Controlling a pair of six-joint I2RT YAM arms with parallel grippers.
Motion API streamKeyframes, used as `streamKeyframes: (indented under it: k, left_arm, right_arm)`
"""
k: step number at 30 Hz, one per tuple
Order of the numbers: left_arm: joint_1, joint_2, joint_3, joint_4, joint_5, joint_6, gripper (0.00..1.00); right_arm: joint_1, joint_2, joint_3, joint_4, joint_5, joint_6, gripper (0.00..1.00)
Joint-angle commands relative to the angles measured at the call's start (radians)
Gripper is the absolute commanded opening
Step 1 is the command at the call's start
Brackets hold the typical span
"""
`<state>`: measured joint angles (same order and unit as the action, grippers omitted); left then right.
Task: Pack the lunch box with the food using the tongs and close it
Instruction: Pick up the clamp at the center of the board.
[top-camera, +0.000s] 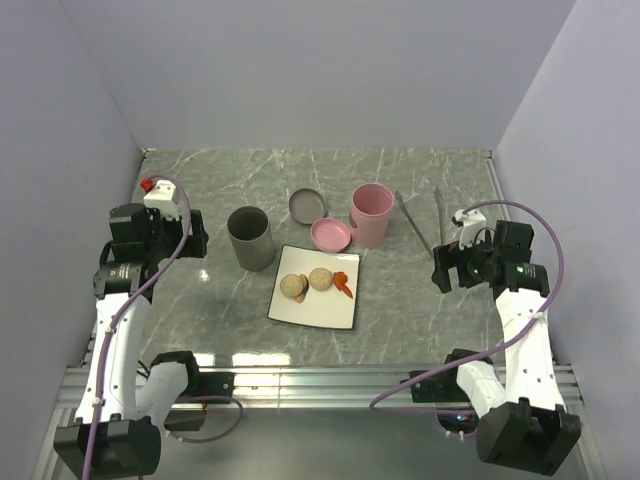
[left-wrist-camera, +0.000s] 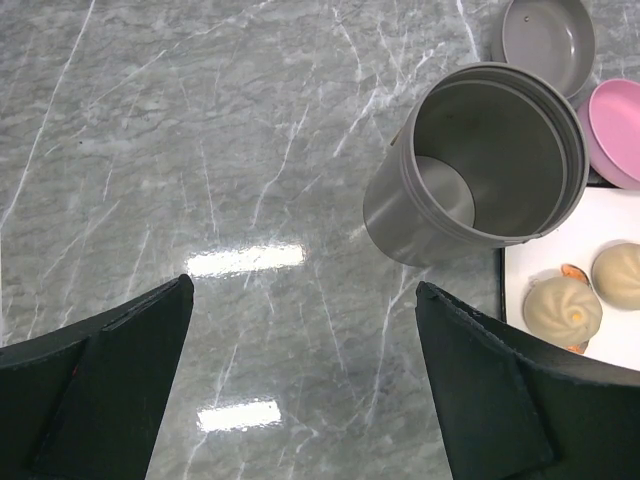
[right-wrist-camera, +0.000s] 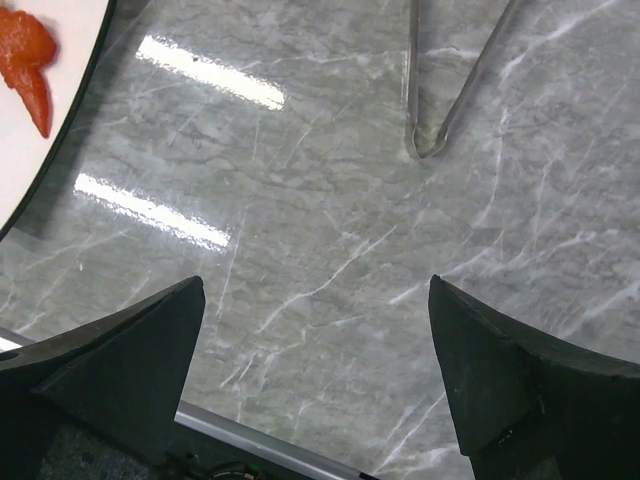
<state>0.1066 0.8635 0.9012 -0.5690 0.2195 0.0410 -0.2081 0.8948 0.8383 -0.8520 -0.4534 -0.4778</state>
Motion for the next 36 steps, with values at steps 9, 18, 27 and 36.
streamKeyframes:
  k: [9,18,27,36]
  left_arm:
    - [-0.002,0.098,0.136,-0.005,-0.026,-0.127,1.00]
    - [-0.004,0.124,0.168,0.021,-0.013,-0.135,0.99]
    - [-0.002,0.166,0.186,-0.016,0.044,-0.109,0.99]
    - [-0.002,0.181,0.173,-0.005,0.052,-0.105,0.99]
  right_arm:
    - [0.016,0.049,0.139,0.028,0.088,0.166,1.00]
    - [0.019,0.337,0.225,0.088,0.303,0.142,1.00]
    - [0.039,0.679,0.363,0.123,0.323,0.085,1.00]
    - [0.113,0.845,0.418,0.200,0.394,0.096,1.00]
